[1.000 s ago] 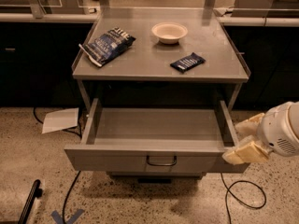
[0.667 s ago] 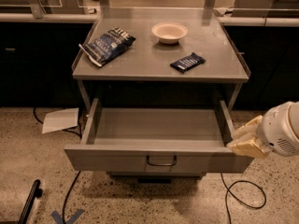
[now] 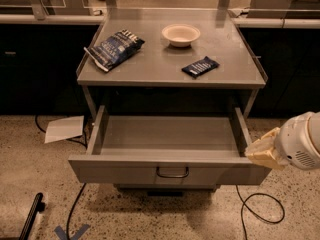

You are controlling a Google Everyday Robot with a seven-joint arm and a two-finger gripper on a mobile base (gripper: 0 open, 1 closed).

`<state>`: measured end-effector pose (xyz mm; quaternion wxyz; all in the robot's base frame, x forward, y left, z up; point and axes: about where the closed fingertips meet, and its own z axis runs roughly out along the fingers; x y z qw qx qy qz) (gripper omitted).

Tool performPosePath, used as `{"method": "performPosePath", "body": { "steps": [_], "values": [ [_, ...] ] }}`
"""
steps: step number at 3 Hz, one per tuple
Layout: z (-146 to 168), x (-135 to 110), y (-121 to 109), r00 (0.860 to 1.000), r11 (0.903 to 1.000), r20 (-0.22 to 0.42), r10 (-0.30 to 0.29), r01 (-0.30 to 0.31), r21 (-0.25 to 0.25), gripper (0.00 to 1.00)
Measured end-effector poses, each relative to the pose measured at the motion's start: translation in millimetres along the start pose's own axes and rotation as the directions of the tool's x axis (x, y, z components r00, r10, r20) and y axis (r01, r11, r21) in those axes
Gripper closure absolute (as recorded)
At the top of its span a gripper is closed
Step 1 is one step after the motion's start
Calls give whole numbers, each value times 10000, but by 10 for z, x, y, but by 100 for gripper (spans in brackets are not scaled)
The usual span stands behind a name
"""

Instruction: Close top drawer

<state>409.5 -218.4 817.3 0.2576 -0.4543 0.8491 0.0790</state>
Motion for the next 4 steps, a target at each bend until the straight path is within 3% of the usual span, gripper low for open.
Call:
{"method": "performPosePath", "body": {
  "steps": [2,4],
  "values": [
    [639,385,-35,9927,9928,552,1071,-1098,486,100],
    [1374,585,-151,9779,9822,1051,1810,-1851,312,100]
  ]
}}
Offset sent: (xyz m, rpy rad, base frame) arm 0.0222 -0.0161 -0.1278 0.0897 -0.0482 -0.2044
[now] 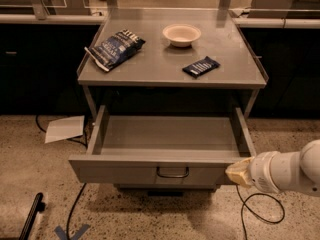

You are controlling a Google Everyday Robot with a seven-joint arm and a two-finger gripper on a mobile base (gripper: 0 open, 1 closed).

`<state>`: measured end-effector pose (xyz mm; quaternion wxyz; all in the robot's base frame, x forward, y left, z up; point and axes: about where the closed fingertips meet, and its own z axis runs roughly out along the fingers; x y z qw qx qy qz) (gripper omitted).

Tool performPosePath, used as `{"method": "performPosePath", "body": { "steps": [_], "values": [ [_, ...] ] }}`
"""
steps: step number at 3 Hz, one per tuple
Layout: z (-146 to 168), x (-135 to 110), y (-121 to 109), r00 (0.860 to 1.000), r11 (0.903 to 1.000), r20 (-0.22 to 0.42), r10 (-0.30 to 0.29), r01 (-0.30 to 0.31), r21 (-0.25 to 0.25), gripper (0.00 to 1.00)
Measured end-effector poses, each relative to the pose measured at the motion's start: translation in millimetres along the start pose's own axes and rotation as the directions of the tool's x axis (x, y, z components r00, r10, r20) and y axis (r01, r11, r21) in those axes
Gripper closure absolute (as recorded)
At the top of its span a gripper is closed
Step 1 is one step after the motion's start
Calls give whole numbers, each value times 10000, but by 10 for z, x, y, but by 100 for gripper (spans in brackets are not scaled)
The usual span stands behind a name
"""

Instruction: Close top drawer

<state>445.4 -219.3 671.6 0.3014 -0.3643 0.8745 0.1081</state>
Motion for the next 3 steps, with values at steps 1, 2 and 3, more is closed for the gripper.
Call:
{"method": "performPosePath", "body": {
  "steps": [1,2,3],
  "values": [
    [264,119,-58,9992,9991,-49,392,-392,-162,100],
    [523,92,-129,9997,9989,-82,230,-233,-396,100],
    [779,-44,-244,9999,9984,15,-152,153,-538,100]
  ]
}}
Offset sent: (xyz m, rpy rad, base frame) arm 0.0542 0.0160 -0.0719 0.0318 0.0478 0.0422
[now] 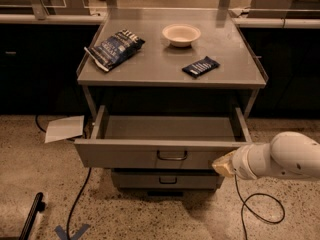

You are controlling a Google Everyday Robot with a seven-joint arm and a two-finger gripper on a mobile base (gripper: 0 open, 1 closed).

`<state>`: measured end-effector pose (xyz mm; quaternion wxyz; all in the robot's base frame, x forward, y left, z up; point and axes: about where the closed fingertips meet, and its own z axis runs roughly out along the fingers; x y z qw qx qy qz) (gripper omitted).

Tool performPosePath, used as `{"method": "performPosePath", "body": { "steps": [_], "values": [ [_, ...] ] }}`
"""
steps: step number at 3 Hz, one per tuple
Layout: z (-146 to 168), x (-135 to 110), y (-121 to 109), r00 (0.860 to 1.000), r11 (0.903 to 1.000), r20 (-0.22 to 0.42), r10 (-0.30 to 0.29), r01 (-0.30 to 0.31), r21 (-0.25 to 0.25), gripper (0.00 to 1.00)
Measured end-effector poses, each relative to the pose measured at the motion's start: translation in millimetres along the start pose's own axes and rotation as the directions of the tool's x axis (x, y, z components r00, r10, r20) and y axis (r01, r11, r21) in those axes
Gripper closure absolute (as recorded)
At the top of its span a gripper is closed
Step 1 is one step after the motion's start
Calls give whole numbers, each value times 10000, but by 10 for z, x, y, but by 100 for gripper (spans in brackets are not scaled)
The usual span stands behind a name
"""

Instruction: Close top drawer

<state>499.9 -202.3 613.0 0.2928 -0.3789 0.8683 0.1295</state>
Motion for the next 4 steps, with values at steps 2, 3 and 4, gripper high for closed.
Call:
{"method": "performPosePath", "body": {
  "steps": [2,3,4],
  "values": [
    [178,-378,-381,9947,9921,-116,-1018,1023,730,100],
    [192,-485,-604,9899,9819,-464,-1336,1386,1291,100],
    [195,-484,-604,9899,9819,-468,-1335,1385,1291,100]
  ]
}}
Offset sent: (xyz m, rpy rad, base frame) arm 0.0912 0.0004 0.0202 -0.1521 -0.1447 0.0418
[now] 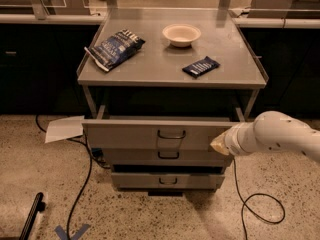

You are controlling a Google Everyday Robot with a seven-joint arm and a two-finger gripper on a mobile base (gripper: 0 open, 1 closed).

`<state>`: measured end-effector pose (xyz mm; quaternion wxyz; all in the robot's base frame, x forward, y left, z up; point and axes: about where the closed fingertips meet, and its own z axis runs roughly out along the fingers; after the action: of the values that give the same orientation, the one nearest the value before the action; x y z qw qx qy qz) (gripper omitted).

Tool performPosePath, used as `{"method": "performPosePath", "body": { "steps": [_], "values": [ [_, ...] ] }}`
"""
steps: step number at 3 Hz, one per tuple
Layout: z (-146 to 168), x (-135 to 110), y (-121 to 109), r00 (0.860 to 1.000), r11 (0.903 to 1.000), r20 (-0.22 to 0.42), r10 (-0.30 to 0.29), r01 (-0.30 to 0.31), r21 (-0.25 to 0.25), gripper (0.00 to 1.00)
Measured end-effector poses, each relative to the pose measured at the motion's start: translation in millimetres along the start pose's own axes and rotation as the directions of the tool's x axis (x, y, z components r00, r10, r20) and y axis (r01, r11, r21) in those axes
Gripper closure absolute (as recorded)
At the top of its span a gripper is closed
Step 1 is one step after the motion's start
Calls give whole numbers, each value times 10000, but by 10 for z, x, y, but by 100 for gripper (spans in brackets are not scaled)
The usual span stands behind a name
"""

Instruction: Close top drawer

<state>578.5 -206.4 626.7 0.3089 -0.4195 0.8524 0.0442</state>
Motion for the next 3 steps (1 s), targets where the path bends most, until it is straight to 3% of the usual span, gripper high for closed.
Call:
{"method": "performPosePath", "body": {
  "steps": [2,3],
  "values": [
    [5,-14,-279,9994,9960,27,-345,342,824,100],
    [85,-52,-543,9984,9920,227,-516,486,1169,100]
  ]
}}
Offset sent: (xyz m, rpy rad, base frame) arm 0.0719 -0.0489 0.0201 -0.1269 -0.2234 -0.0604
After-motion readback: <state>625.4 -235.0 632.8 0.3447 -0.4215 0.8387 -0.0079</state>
